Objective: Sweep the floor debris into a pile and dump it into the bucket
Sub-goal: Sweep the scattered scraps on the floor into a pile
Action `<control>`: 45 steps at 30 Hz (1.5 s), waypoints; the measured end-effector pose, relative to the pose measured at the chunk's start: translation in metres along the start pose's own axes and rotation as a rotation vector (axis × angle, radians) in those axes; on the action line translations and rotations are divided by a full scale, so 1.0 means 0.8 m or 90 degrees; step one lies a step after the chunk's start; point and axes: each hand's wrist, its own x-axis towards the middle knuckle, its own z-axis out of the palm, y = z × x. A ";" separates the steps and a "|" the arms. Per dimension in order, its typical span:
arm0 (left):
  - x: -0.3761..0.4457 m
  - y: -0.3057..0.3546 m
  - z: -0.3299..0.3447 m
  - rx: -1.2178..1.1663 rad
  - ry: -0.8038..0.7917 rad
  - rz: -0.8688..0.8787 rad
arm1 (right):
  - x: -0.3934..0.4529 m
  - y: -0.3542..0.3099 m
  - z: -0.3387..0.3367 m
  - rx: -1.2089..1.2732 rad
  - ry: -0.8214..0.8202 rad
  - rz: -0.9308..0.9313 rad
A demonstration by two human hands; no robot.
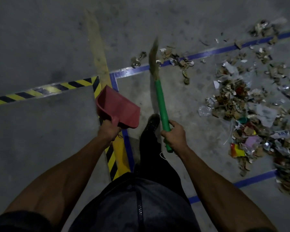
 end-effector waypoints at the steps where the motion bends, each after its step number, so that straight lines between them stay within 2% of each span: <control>1: 0.012 0.011 -0.005 0.007 0.007 -0.006 | 0.018 -0.014 0.005 -0.019 -0.018 -0.018; 7: 0.094 0.082 -0.028 0.128 0.064 -0.015 | 0.148 -0.102 0.034 -0.109 -0.100 -0.064; 11: 0.150 0.124 -0.038 0.170 0.072 -0.015 | 0.230 -0.152 0.045 -0.092 -0.142 -0.009; 14: 0.194 0.150 -0.042 0.197 0.062 -0.033 | 0.287 -0.170 0.051 -0.006 -0.125 0.115; 17: 0.220 0.182 -0.041 0.216 0.056 -0.022 | 0.327 -0.174 0.044 0.146 -0.079 0.216; 23: 0.235 0.244 -0.032 0.234 0.056 0.018 | 0.372 -0.170 -0.009 0.386 0.030 0.310; 29: 0.235 0.279 -0.019 0.275 0.038 0.083 | 0.397 -0.158 -0.085 0.525 0.188 0.359; 36: 0.245 0.301 -0.020 0.239 0.032 0.100 | 0.369 -0.170 -0.132 0.533 0.335 0.296; 40: 0.243 0.312 -0.024 0.219 0.026 0.110 | 0.312 -0.177 -0.099 0.555 0.289 0.239; 45: 0.238 0.320 -0.029 0.249 0.027 0.130 | 0.260 -0.180 -0.039 0.456 0.169 0.239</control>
